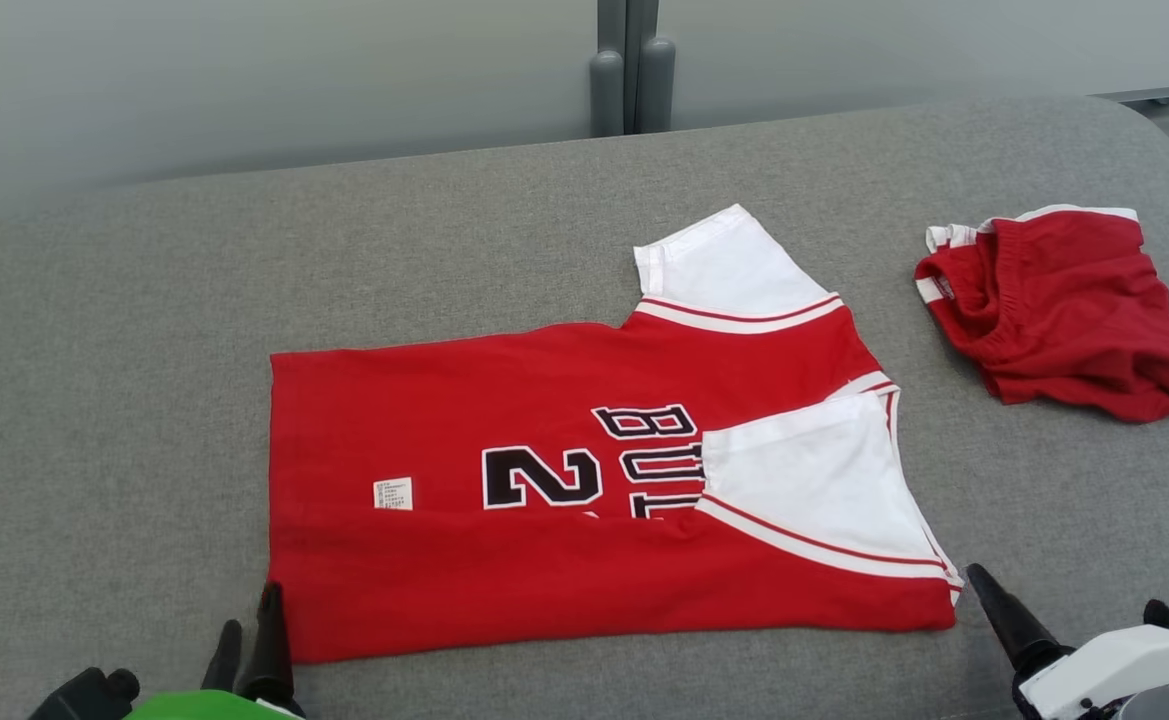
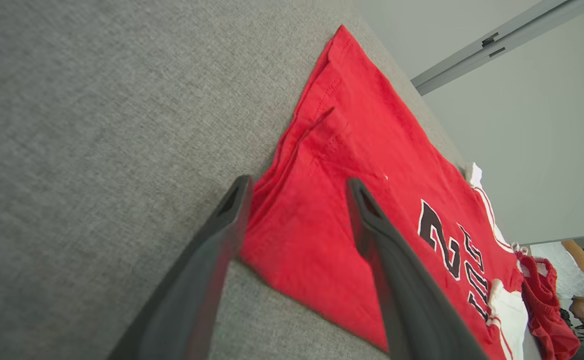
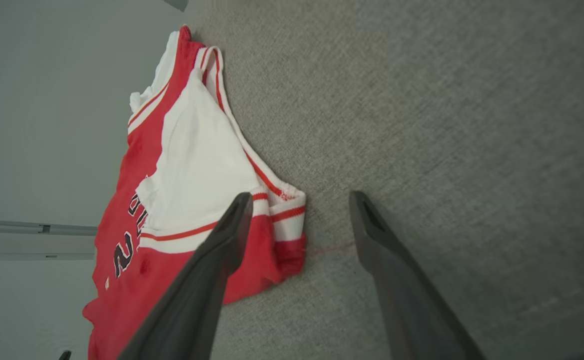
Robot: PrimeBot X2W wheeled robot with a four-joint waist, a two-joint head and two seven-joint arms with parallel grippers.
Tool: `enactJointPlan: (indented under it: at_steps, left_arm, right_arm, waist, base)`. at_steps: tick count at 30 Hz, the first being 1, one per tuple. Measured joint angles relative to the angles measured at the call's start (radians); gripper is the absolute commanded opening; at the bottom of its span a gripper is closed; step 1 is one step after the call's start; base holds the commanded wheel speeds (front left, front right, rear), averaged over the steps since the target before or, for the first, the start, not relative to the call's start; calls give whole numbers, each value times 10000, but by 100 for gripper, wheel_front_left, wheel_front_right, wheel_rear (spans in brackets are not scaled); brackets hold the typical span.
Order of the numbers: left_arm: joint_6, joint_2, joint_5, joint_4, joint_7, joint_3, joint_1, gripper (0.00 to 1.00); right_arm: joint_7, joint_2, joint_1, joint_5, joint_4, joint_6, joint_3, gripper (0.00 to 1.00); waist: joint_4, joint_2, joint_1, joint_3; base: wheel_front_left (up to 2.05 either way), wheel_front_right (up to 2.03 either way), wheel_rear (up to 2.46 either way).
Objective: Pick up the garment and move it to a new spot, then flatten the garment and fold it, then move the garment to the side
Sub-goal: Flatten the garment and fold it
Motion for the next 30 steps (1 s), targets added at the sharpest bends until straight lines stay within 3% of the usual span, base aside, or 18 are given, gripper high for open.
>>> enactJointPlan:
  at_steps: [7, 12, 20, 30]
  left_arm:
    - [163, 790, 978, -382, -4, 132, -3, 100]
    - [174, 1218, 2002, -729, -6, -194, -847, 100]
    - [245, 1467, 3122, -715, 704, -857, -2895, 100]
    - [247, 1411, 3881, 721, 2071, -968, -5002, 100]
  right_arm:
    - [-186, -734, -168, -546, -568, -188, -370, 100]
    - [-176, -1151, -1243, -1264, -1185, -272, -253, 100]
    - [474, -1843, -3166, -2686, -1546, -700, 443, 100]
    - [1569, -2226, -5442, -4096, -1668, -786, 1423, 100]
  waist:
    - [-57, 0, 0, 76]
    - [-46, 0, 0, 274]
    - [8, 0, 0, 852]
    - [85, 0, 0, 2024]
  base:
    - [0, 0, 0]
    - [0, 0, 0]
    - [0, 0, 0]
    - [0, 0, 0]
